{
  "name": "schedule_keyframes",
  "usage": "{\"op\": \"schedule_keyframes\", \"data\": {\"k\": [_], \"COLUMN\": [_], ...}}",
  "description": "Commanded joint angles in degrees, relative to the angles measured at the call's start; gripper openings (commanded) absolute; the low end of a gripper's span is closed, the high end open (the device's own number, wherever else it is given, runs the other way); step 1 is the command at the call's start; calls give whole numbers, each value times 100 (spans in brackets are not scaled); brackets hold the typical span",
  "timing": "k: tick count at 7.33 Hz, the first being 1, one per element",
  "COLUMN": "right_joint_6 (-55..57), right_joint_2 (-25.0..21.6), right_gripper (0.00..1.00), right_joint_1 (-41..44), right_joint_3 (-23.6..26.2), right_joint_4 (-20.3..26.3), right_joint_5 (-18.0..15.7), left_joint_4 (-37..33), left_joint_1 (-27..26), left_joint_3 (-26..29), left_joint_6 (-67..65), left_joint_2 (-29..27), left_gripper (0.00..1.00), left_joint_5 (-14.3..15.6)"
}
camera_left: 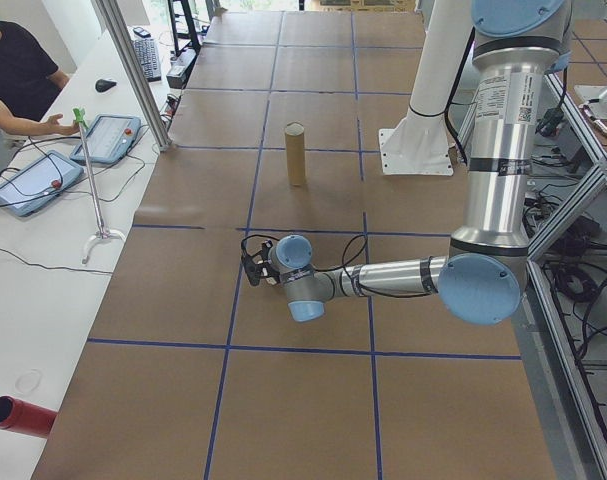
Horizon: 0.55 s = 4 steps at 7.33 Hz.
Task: Collect badminton balls into bucket
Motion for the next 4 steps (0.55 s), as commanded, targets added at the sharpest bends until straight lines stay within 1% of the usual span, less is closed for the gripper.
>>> {"op": "schedule_keyframes", "data": {"k": [1, 2, 3, 4], "right_joint_6": [0, 0, 0, 0], "right_joint_2": [0, 0, 0, 0], "right_gripper": [100, 100, 100, 100], "right_joint_1": [0, 0, 0, 0], "right_joint_3": [0, 0, 0, 0], "right_joint_4": [0, 0, 0, 0], "right_joint_5": [0, 0, 0, 0], "left_joint_4": [106, 586, 1234, 1702], "left_joint_1": [-132, -646, -913, -985], "left_joint_3": [-299, -554, -1113, -1832], "left_joint_6": [34, 33, 42, 60], "left_joint_2": [-17, -78, -96, -96], "left_gripper": [0, 0, 0, 0], "left_joint_5": [-814, -1482, -1984, -2190]}}
